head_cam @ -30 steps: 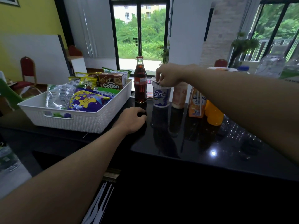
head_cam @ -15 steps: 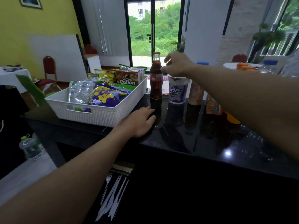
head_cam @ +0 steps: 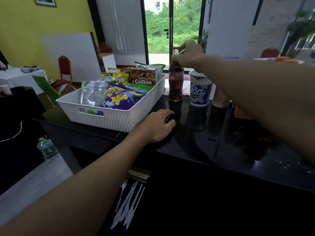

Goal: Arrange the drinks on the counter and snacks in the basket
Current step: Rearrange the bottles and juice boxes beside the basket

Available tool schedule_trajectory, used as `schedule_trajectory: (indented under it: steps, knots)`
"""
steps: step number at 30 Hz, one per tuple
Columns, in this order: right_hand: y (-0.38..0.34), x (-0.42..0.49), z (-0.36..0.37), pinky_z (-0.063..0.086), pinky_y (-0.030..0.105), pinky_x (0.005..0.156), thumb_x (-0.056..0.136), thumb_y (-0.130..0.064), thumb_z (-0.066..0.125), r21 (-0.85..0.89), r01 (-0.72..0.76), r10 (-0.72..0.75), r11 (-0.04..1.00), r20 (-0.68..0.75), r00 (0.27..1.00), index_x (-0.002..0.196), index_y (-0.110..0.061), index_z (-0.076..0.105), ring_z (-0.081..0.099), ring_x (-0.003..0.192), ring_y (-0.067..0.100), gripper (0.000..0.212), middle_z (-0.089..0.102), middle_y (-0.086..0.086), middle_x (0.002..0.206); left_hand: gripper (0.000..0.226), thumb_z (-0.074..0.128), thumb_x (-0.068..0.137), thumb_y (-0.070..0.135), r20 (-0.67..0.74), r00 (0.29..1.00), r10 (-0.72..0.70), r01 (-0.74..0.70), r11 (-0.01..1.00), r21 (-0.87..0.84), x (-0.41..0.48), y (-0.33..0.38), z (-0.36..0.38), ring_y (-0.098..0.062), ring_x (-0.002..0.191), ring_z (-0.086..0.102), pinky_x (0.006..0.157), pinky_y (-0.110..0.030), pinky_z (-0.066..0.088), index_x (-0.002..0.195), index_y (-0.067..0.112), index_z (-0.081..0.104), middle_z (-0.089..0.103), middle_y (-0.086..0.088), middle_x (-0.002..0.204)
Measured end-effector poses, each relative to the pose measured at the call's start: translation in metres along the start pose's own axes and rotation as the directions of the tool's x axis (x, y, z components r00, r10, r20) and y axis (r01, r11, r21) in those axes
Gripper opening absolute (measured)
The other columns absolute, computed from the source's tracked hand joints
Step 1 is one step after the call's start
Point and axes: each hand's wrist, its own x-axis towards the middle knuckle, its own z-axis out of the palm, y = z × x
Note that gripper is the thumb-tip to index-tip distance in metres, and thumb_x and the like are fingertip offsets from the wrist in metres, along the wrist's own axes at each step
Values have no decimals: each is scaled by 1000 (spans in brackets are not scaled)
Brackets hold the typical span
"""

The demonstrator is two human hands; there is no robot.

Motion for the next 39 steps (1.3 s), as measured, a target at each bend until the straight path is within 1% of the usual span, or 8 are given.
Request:
schedule_trajectory:
  steps: [6, 11, 16, 21, 23, 27, 32, 39]
  knots:
    - [-2, 1, -1, 49, 30, 81, 93, -19, 62, 82, 8, -16, 997, 102, 995, 136, -9, 50, 55, 111, 25, 46, 54, 9, 120, 54, 44, 95, 49, -13, 1000, 1, -1, 1000, -1, -1, 2, -1, -20, 133, 48, 110, -39, 39, 145, 30, 46, 46, 2, 152]
    - [0, -3, 5, 43, 23, 63, 89, -28, 73, 47, 40, -45, 998, 116, 992, 138, -13, 44, 54, 101, 21, 59, 52, 6, 117, 54, 44, 95, 50, -4, 1000, -5, 5, 1000, -6, -1, 1, -1, -19, 133, 47, 108, -38, 39, 146, 31, 45, 46, 3, 152]
    - [2, -2, 4, 53, 31, 81, 89, -21, 73, 51, 44, -49, 998, 103, 993, 144, -13, 43, 57, 108, 25, 62, 56, 10, 125, 58, 42, 91, 53, -4, 1000, -8, 8, 1000, -1, -1, 1, -1, -19, 132, 48, 109, -41, 40, 145, 31, 46, 47, 3, 151]
    - [-2, -2, 1, 52, 28, 72, 90, -17, 70, 16, 49, -50, 999, 124, 991, 145, -11, 42, 56, 107, 26, 62, 54, 11, 124, 58, 43, 91, 53, -3, 1000, -13, 13, 1000, -8, -1, 0, -1, -18, 132, 48, 108, -40, 41, 145, 32, 45, 47, 4, 151]
    - [-1, -2, -1, 54, 33, 80, 89, -19, 71, 2, 56, -56, 998, 128, 990, 143, -10, 43, 56, 109, 27, 61, 54, 11, 123, 58, 42, 92, 53, 2, 1000, -14, 14, 1000, -10, -1, 0, -2, -18, 132, 48, 108, -40, 41, 146, 32, 45, 46, 4, 152]
    - [6, -4, -1, 44, 23, 62, 85, -36, 78, 20, 71, -73, 997, 101, 992, 134, -12, 50, 53, 101, 22, 61, 50, 4, 116, 57, 43, 92, 53, -2, 1000, -17, 17, 1000, -16, -1, 1, -2, -18, 130, 49, 107, -42, 42, 145, 32, 45, 48, 4, 150]
    - [7, -3, 2, 56, 37, 88, 87, -33, 72, 84, 26, -39, 996, 148, 988, 132, -10, 53, 60, 105, 25, 54, 59, 8, 116, 57, 44, 91, 54, -3, 1000, -21, 21, 1000, -22, -2, 1, -2, -19, 128, 51, 106, -43, 43, 145, 33, 46, 49, 4, 149]
    - [10, -6, 2, 56, 34, 81, 83, -36, 79, 24, 56, -57, 998, 67, 996, 117, -9, 60, 60, 97, 23, 46, 62, 6, 108, 55, 45, 92, 53, -8, 1000, -22, 21, 1000, -23, -1, 1, -2, -18, 126, 53, 105, -43, 45, 144, 33, 47, 51, 3, 147]
